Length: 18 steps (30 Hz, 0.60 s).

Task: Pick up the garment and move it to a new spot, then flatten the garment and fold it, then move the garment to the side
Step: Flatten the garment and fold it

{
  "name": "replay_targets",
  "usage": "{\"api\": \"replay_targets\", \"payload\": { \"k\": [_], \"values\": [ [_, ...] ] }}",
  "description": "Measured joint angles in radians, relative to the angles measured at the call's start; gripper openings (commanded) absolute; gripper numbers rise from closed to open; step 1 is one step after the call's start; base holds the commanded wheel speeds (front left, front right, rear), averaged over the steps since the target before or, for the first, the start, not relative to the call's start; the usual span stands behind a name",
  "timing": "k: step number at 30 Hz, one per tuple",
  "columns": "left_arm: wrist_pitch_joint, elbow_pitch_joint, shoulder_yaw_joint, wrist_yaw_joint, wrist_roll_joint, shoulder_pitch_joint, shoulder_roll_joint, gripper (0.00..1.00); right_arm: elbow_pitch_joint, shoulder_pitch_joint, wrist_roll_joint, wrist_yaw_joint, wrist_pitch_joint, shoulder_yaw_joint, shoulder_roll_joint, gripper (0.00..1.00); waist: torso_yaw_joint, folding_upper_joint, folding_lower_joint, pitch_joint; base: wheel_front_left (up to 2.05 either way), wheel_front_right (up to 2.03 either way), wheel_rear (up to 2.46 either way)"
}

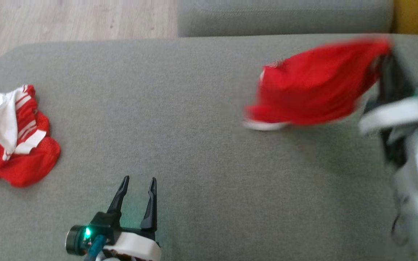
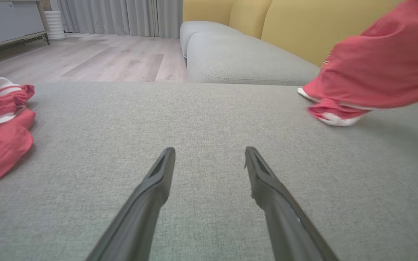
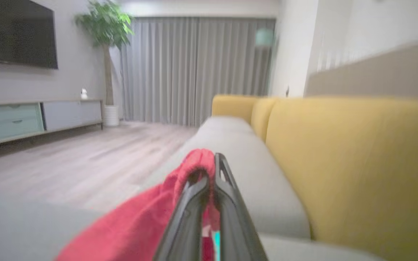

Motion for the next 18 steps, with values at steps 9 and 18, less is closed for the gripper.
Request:
{"api": "replay_targets", "payload": {
  "k": [9, 18],
  "values": [
    [0.0, 0.016, -0.003, -0.004, -0.01, 0.002, 0.0, 1.0, -0.077, -0.256, -0.033, 0.0, -0.001, 0.22, -0.1, 0.0, 0.01, 0.0, 0.0, -0.044, 0.0, 0.0, 0.0],
    [0.0, 0.02, -0.007, -0.008, -0.016, 0.011, 0.0, 1.0, -0.091, -0.354, 0.024, 0.0, -0.001, 0.418, -0.055, 0.0, 0.092, 0.0, 0.0, -0.045, 0.0, 0.0, 0.0]
  ]
}}
